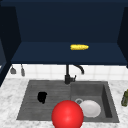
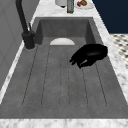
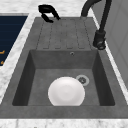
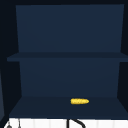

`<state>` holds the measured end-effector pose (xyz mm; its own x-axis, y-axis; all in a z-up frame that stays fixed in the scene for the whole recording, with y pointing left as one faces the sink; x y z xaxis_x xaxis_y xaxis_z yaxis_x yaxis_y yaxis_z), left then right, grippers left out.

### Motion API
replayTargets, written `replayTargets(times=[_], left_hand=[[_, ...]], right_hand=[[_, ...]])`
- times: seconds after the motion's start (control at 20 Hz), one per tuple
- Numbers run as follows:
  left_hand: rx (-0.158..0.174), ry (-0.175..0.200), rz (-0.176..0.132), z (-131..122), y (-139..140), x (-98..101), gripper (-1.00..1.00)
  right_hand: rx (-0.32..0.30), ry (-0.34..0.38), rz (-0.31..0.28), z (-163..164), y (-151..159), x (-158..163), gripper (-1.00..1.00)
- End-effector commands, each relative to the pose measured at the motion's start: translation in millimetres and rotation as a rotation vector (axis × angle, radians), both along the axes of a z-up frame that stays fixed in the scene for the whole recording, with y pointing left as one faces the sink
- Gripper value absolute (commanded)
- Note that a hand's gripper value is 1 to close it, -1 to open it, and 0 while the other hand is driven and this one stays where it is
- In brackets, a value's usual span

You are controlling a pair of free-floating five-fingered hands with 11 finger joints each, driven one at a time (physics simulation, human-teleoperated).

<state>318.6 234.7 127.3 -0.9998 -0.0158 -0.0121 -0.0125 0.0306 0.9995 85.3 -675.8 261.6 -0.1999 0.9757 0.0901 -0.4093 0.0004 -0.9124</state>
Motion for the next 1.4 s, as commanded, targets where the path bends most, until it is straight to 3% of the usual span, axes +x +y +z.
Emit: replayTargets(times=[0.0, 0.55, 0.8, 0.95, 1.35], left_hand=[[0.0, 0.0, 0.0, 0.0, 0.0, 0.0, 0.0], [0.0, 0.0, 0.0, 0.0, 0.0, 0.0, 0.0], [0.0, 0.0, 0.0, 0.0, 0.0, 0.0, 0.0], [0.0, 0.0, 0.0, 0.0, 0.0, 0.0, 0.0], [0.0, 0.0, 0.0, 0.0, 0.0, 0.0, 0.0]], right_hand=[[0.019, -0.01, -0.015, -4.1, -28.8, -0.4, -1.0], [-0.019, 0.089, -0.014, -37.3, -66.2, 63.2, -1.0], [-0.008, 0.042, -0.041, -67.3, -99.4, 67.3, -1.0], [-0.06, 0.004, -0.062, -72.3, -108.6, 68.4, -1.0], [-0.244, 0.033, -0.197, -89.7, -110.3, 83.3, -1.0]])
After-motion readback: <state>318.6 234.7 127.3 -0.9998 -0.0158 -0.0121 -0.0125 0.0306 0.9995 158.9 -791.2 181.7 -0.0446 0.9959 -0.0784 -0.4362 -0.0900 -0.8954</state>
